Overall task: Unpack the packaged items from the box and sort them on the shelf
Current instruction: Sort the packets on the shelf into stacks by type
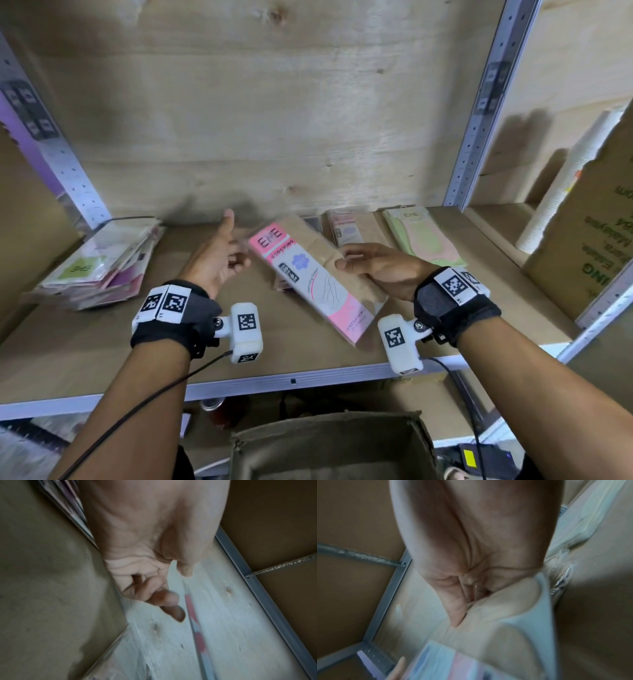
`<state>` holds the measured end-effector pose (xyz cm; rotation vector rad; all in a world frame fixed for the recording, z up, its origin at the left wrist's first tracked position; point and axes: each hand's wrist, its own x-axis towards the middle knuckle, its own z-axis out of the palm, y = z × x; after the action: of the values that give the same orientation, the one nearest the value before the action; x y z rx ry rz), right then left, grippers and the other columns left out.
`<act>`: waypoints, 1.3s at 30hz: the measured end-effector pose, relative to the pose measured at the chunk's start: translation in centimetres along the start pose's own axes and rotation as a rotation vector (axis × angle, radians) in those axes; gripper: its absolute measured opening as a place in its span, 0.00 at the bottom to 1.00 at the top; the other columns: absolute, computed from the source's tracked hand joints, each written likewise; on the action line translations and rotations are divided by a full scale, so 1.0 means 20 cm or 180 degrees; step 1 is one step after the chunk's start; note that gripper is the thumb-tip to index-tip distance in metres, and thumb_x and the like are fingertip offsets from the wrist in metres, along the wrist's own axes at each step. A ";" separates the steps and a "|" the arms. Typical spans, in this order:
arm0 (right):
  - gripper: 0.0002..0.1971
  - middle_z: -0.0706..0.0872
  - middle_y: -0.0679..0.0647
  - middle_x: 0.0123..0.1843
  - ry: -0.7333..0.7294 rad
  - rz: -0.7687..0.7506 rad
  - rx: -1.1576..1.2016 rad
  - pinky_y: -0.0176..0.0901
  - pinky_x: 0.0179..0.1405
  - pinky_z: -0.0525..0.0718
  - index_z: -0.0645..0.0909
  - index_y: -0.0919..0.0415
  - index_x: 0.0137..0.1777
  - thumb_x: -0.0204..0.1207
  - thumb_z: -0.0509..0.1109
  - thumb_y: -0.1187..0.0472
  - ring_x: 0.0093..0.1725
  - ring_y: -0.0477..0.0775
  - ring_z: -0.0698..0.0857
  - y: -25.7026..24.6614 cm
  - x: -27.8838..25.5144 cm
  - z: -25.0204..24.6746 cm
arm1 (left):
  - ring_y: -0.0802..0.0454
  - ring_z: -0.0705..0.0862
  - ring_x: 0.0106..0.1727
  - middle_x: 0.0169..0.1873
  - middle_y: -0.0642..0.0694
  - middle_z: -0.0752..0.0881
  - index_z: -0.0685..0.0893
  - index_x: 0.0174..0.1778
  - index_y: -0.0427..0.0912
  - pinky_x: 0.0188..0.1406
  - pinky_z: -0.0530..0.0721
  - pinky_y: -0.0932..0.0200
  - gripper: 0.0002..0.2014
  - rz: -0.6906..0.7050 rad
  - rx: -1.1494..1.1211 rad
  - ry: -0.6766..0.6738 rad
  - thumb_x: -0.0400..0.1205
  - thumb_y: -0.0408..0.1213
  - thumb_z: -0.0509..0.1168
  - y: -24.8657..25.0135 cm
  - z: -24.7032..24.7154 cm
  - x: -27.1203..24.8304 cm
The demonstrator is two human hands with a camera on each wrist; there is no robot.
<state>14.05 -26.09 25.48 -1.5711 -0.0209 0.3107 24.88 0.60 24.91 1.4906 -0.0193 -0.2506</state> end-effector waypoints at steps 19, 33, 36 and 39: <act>0.11 0.91 0.61 0.50 0.1879 -0.0277 0.0526 0.41 0.30 0.86 0.82 0.63 0.57 0.76 0.75 0.67 0.40 0.56 0.91 -0.07 0.13 -0.20 | 0.54 0.86 0.35 0.47 0.44 0.94 0.87 0.64 0.37 0.36 0.87 0.65 0.13 0.0330 0.0284 -0.1158 0.86 0.37 0.66 -0.08 0.51 -0.01; 0.22 0.87 0.57 0.60 0.2364 0.0464 -0.1349 0.52 0.66 0.84 0.83 0.61 0.62 0.67 0.81 0.67 0.62 0.58 0.84 -0.06 0.11 -0.34 | 0.52 0.93 0.35 0.47 0.37 0.92 0.87 0.59 0.28 0.35 0.91 0.62 0.15 0.0492 0.1044 -0.0344 0.79 0.30 0.75 -0.17 0.70 0.13; 0.20 0.88 0.60 0.58 0.2512 0.0528 -0.1429 0.52 0.63 0.87 0.85 0.63 0.59 0.66 0.80 0.69 0.60 0.59 0.86 -0.05 0.09 -0.35 | 0.49 0.93 0.38 0.53 0.33 0.90 0.84 0.64 0.26 0.38 0.92 0.60 0.17 0.0445 0.1179 -0.0486 0.78 0.23 0.73 -0.17 0.73 0.13; 0.16 0.90 0.61 0.55 0.2523 0.0568 -0.1534 0.49 0.56 0.89 0.87 0.64 0.55 0.67 0.80 0.69 0.55 0.58 0.89 -0.05 0.07 -0.35 | 0.48 0.92 0.38 0.52 0.34 0.89 0.81 0.67 0.24 0.38 0.92 0.59 0.21 0.0341 0.1293 -0.0592 0.77 0.19 0.73 -0.18 0.74 0.12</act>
<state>17.10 -32.54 26.05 -2.0853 0.7068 -0.2158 24.29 -14.58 22.26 1.8580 -0.3145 -0.3102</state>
